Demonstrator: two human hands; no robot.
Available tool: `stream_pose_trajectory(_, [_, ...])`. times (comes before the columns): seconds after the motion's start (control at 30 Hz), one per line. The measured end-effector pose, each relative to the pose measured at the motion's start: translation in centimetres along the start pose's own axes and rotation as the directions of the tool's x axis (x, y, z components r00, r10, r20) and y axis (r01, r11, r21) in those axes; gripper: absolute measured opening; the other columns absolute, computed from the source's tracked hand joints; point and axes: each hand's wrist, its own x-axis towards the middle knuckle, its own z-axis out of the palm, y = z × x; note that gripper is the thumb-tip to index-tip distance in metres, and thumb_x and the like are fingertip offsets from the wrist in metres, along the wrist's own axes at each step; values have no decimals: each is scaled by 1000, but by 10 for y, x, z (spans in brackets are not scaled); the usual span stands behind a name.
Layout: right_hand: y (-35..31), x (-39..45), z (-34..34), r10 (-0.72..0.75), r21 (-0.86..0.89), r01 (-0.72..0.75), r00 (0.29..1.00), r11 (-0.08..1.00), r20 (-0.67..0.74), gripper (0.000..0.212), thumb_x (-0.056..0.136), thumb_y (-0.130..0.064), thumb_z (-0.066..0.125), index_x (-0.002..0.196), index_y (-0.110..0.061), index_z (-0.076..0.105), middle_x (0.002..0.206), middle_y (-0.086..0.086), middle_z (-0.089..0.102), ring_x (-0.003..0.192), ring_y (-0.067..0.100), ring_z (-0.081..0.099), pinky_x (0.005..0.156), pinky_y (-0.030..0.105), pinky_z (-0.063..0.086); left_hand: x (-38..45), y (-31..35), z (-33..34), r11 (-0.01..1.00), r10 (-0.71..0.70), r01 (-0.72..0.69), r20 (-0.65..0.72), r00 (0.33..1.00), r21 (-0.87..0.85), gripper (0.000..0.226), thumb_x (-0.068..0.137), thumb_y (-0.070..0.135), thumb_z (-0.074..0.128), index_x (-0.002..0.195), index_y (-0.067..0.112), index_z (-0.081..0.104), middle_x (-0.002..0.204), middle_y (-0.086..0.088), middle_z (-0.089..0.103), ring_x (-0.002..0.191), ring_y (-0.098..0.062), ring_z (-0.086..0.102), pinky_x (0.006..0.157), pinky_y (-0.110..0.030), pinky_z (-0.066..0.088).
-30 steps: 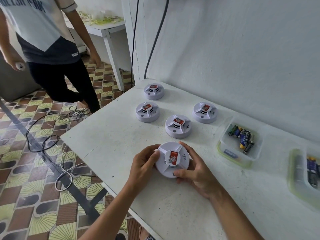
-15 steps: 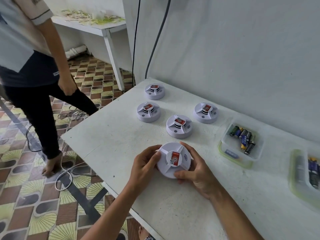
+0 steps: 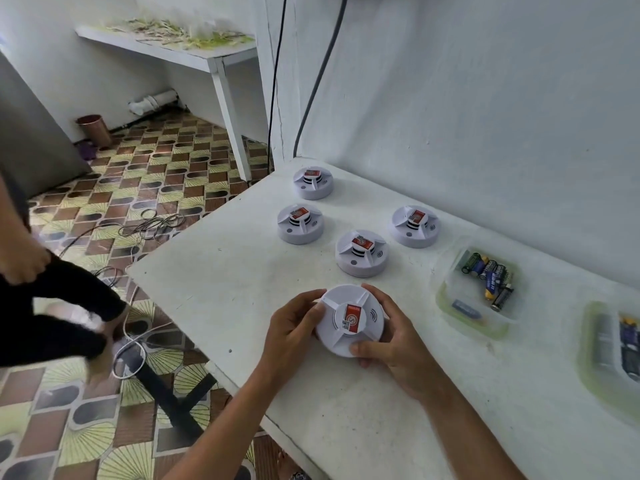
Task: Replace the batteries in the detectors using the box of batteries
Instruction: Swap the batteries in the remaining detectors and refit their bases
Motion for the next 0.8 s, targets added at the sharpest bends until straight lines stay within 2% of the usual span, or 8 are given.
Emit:
stream_pose_trajectory(0.13, [0, -1, -1, -4, 6, 4, 1000, 1000, 5, 80, 66, 0, 77, 130, -38, 49, 113, 0, 65, 90, 19, 65, 58, 33, 53, -1, 1, 0, 1000, 1, -1, -5, 1000, -7, 28, 91, 29, 52, 113, 20, 68, 104, 11, 73, 95, -12, 68, 78, -26, 56])
stream_pose_trajectory(0.27, [1, -1, -2, -11, 2, 11, 1000, 1000, 5, 78, 69, 4, 75, 128, -42, 52, 108, 0, 67, 88, 19, 64, 58, 34, 52, -1, 0, -2, 1000, 3, -3, -3, 1000, -8, 32, 91, 29, 54, 116, 14, 68, 104, 4, 74, 94, -16, 68, 78, -36, 57])
stream_pose_trajectory(0.4, [2, 0, -2, -19, -2, 19, 1000, 1000, 5, 79, 72, 10, 73, 126, -43, 52, 109, -1, 66, 89, 19, 65, 58, 34, 53, -1, 0, -2, 1000, 6, -6, -7, 1000, -3, 34, 90, 33, 54, 116, 15, 68, 105, 4, 74, 96, -17, 68, 80, -38, 58])
stream_pose_trajectory(0.5, [2, 0, -2, -13, -3, 13, 1000, 1000, 7, 79, 70, 7, 74, 130, -40, 50, 112, 3, 64, 89, 18, 64, 58, 33, 53, -1, 0, -1, 1000, -9, 9, -11, 1000, -9, 31, 91, 29, 54, 114, 16, 68, 105, 4, 74, 96, -17, 68, 81, -40, 57])
stream_pose_trajectory(0.8, [0, 0, -2, 14, -1, -14, 1000, 1000, 5, 81, 68, 0, 76, 132, -40, 48, 116, 3, 63, 96, 20, 65, 61, 32, 54, -1, 3, -1, 1000, -7, 7, -2, 1000, -22, 31, 91, 27, 54, 114, 14, 68, 103, 4, 74, 95, -15, 68, 79, -30, 56])
